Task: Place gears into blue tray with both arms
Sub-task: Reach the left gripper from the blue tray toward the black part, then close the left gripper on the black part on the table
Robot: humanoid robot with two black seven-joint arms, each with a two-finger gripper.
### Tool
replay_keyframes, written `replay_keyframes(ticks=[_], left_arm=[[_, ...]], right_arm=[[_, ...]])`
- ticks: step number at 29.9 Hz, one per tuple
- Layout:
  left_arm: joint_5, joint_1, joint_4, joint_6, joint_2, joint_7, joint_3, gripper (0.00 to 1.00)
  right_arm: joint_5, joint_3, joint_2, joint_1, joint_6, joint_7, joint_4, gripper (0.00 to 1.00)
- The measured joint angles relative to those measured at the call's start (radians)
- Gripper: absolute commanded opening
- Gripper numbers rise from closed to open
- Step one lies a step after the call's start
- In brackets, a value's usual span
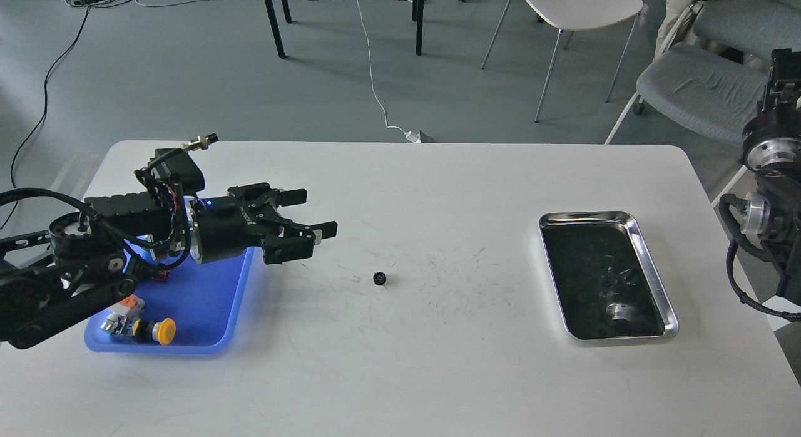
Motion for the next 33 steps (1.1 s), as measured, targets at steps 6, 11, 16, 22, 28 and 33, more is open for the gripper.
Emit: replay_keyframes(ticks=[6, 11, 16, 22, 28, 33], left_arm=[[0.111, 0.009, 0.041, 0.019, -0.065, 0.000, 0.019, 0.92], [0.171, 0.009, 0.104, 0.044, -0.130, 0.000, 0.054, 0.87], [0.210, 0.009, 0.171, 0.051, -0.185, 0.000, 0.069, 0.83], [0.247, 0.007, 0.224, 0.062, -0.250, 0.000, 0.085, 0.76], [0.270, 0.007, 0.297, 0.067, -0.319, 0.000, 0.095, 0.74], [0.291, 0.012, 0.330, 0.078, -0.361, 0.000, 0.098, 0.74]], right_arm=[[0.003, 0.007, -0.001, -0.013, -0.001, 0.000, 0.000, 0.95], [0.003, 0.023, -0.002, -0.014, -0.001, 0.000, 0.000, 0.95], [0.010, 0.057, -0.005, -0.018, -0.002, 0.000, -0.002, 0.95], [0.015, 0.067, -0.003, -0.042, -0.008, 0.000, -0.001, 0.95], [0.016, 0.069, -0.004, -0.049, -0.008, 0.000, -0.001, 0.95], [0.016, 0.070, -0.005, -0.049, -0.008, 0.000, -0.001, 0.95]])
